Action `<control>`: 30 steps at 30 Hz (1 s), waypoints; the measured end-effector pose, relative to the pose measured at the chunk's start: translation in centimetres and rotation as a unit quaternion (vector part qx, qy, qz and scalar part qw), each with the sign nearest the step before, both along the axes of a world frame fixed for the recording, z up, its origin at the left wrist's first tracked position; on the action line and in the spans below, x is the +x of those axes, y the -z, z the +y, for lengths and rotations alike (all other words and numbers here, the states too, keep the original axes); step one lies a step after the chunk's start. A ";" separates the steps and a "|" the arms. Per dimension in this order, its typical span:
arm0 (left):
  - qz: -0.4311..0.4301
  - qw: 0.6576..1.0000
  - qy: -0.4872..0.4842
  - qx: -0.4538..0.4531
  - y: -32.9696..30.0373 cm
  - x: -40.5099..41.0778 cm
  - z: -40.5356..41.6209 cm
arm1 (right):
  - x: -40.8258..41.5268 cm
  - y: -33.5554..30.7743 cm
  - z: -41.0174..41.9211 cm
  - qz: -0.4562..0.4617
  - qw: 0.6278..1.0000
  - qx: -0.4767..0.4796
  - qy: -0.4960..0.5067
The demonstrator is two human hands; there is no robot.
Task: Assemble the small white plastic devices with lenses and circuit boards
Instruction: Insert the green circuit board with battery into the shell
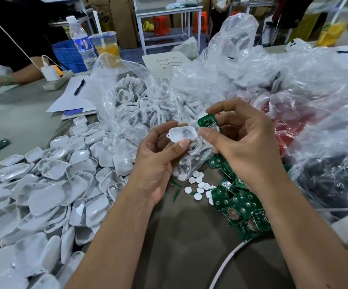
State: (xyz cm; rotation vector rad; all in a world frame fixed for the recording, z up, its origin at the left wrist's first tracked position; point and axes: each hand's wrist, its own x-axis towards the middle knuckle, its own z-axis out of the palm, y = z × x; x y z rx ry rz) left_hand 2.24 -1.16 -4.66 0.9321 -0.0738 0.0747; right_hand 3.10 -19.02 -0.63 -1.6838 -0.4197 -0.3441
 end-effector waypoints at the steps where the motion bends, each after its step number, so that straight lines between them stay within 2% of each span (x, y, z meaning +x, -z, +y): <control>1: -0.007 1.000 0.000 0.010 0.0 0.0 0.0 | 0.1 0.0 -0.1 0.007 1.000 0.016 -0.002; 6: -0.047 0.997 0.004 0.056 0.0 0.0 -0.2 | 0.3 -0.2 -0.2 0.085 0.978 0.185 -0.048; 8: -0.060 0.996 0.010 0.062 0.0 -0.1 -0.2 | 0.2 -0.3 -0.2 0.110 0.970 0.209 -0.054; 13: -0.071 0.993 -0.011 0.099 -0.2 -0.4 -0.5 | 0.4 -0.3 -0.2 0.099 0.982 0.159 -0.004; 19: -0.070 0.976 -0.076 0.192 -0.1 -0.5 -0.9 | 0.5 0.0 0.0 0.098 0.984 0.149 -0.025; 26: -0.033 0.971 -0.108 0.210 0.2 -0.4 -1.1 | 0.4 0.8 1.0 0.140 0.978 0.149 -0.025; 30: -0.020 0.973 -0.123 0.196 0.4 -0.5 -1.5 | 0.6 0.8 1.0 0.113 0.987 0.117 -0.006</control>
